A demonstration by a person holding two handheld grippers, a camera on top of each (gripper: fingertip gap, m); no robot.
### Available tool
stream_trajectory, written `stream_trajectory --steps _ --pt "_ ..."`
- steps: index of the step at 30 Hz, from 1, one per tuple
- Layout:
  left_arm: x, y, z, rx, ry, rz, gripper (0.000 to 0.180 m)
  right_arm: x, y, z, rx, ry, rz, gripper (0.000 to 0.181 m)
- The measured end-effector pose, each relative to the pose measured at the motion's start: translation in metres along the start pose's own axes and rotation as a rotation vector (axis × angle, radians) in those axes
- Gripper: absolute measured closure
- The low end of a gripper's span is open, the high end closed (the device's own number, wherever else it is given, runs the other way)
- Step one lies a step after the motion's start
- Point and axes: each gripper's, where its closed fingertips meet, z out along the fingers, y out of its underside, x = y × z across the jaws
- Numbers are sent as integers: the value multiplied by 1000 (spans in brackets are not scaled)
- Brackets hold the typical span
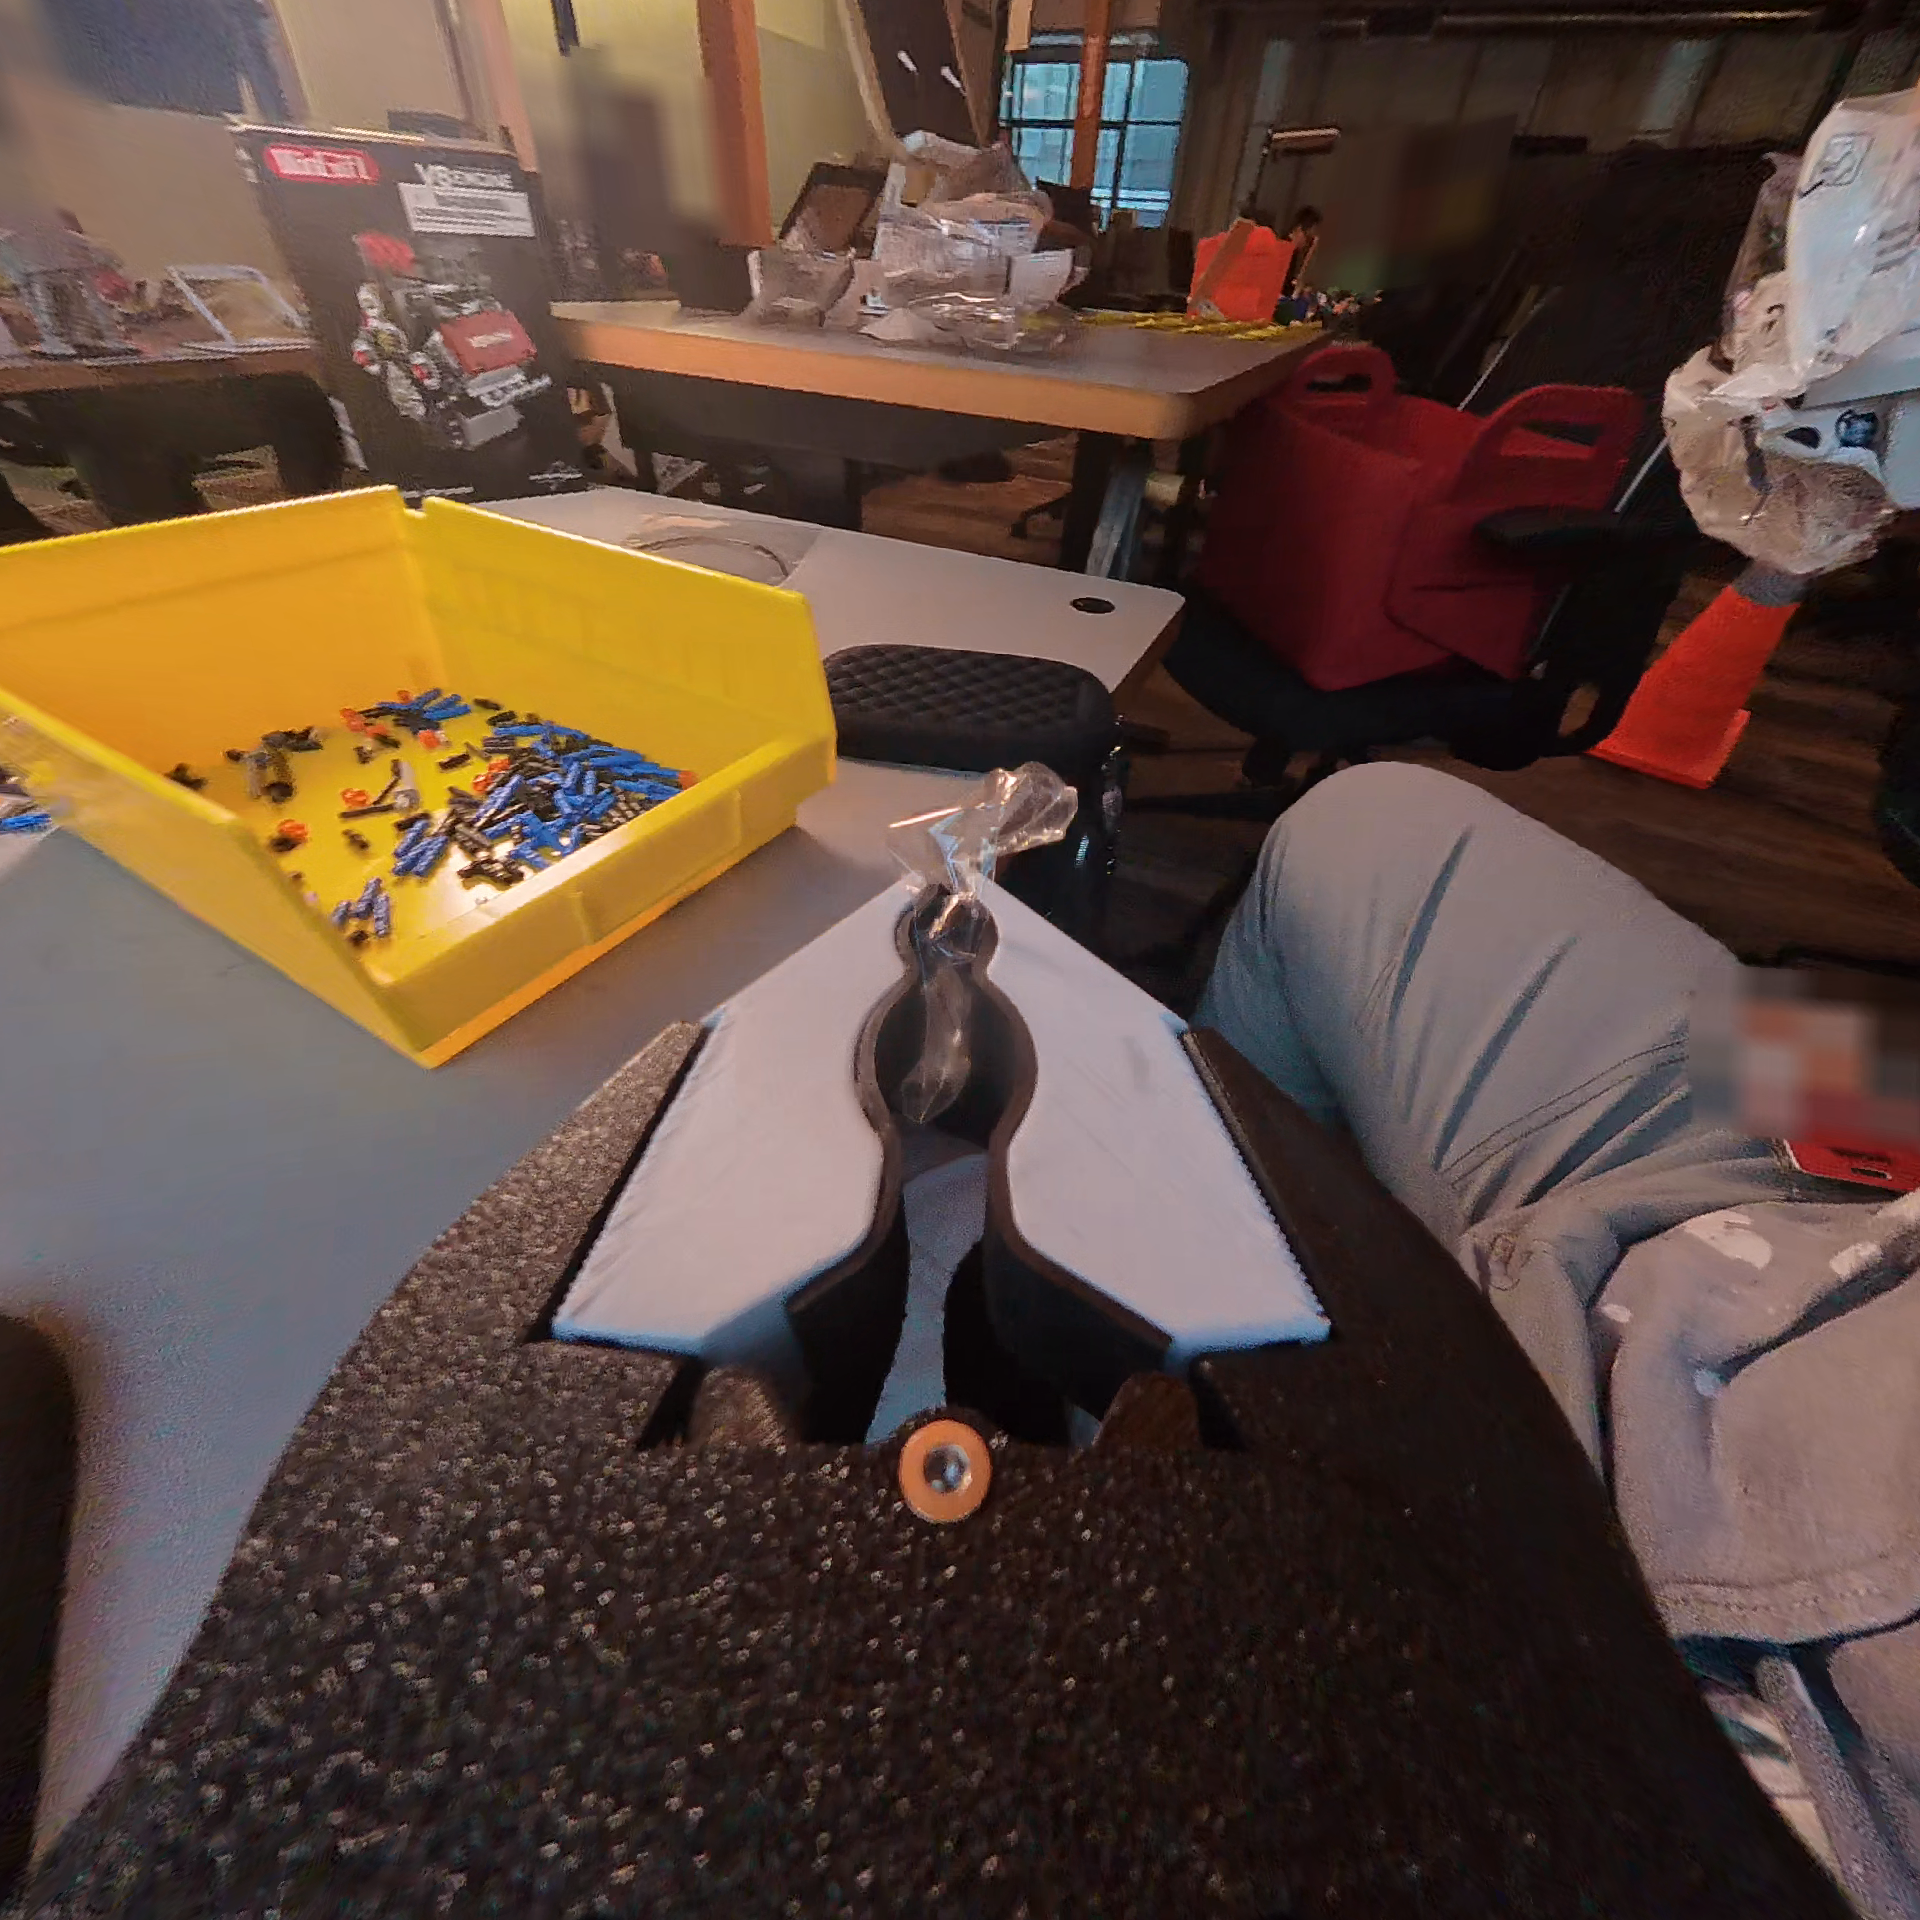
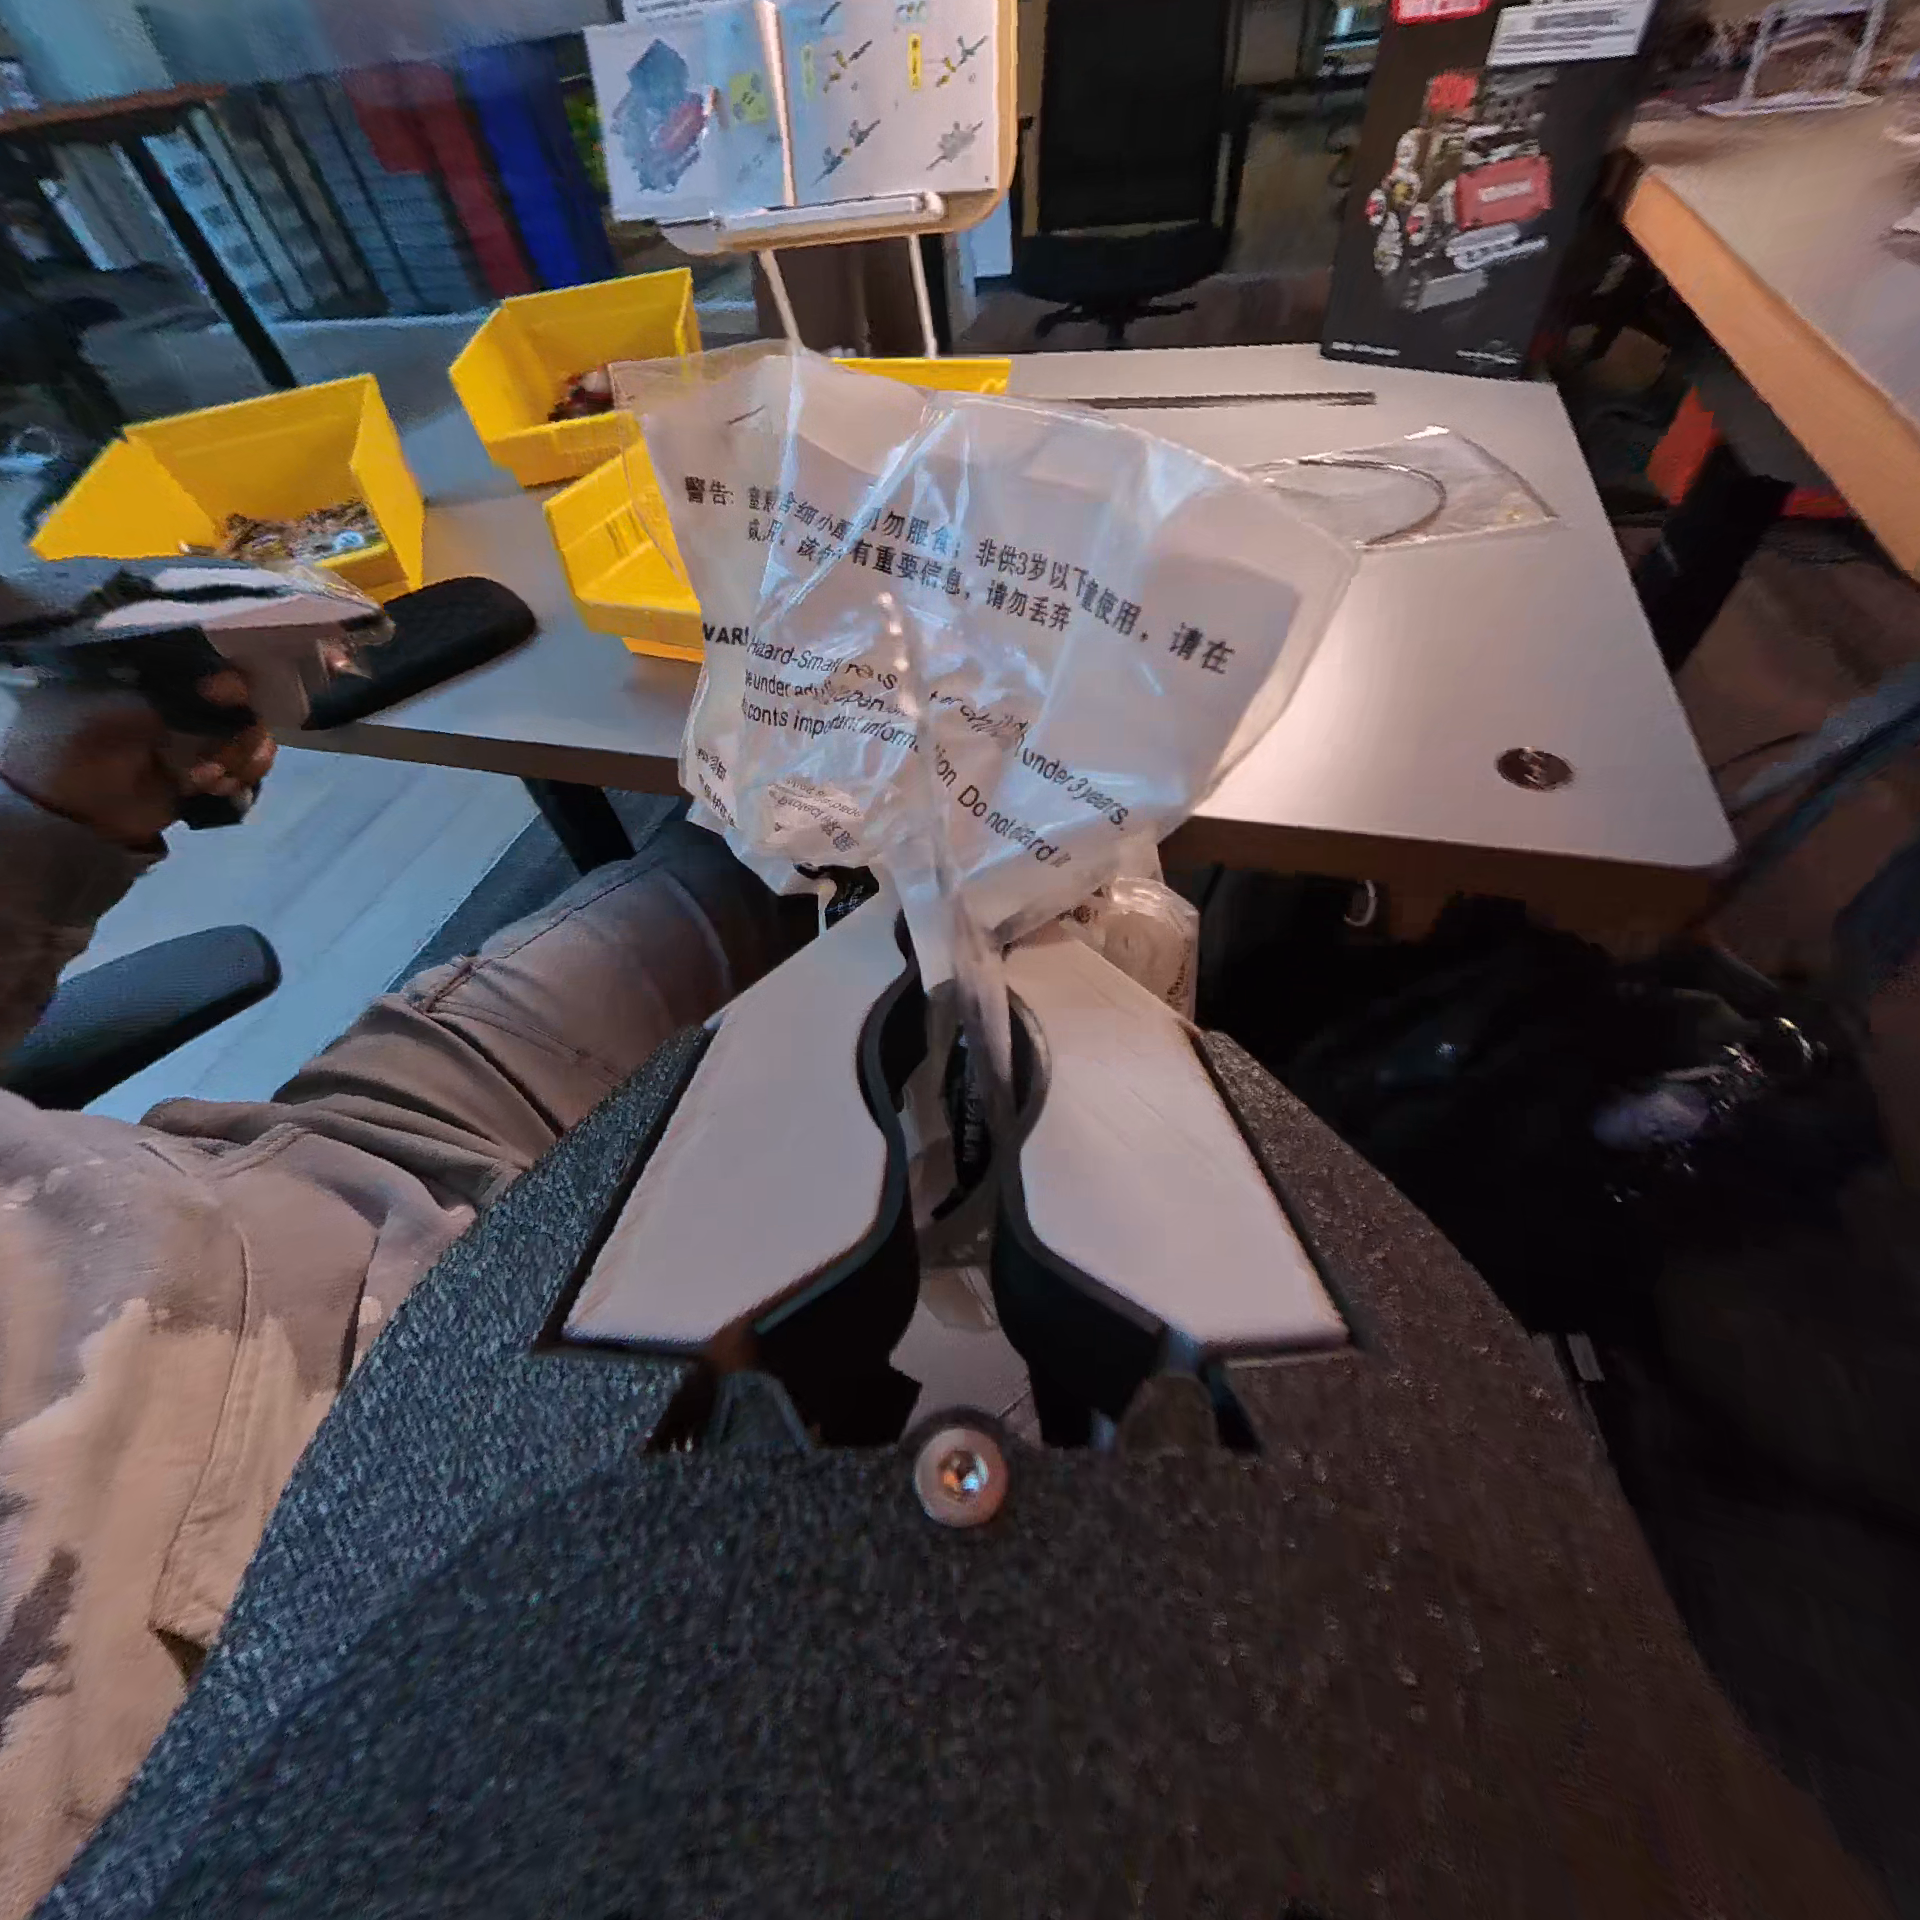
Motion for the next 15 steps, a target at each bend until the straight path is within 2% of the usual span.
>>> stream_trajectory --steps 7,9,15 --pt "57 -32 107 17 182 93 180 36 37 -71 47 201 84 181" --pt "65 -37 152 1 180 100 180 57 48 -72 56 250 113 181" --pt "139 -46 313 35 387 92 180 163 83 -44 80 379 106 181"
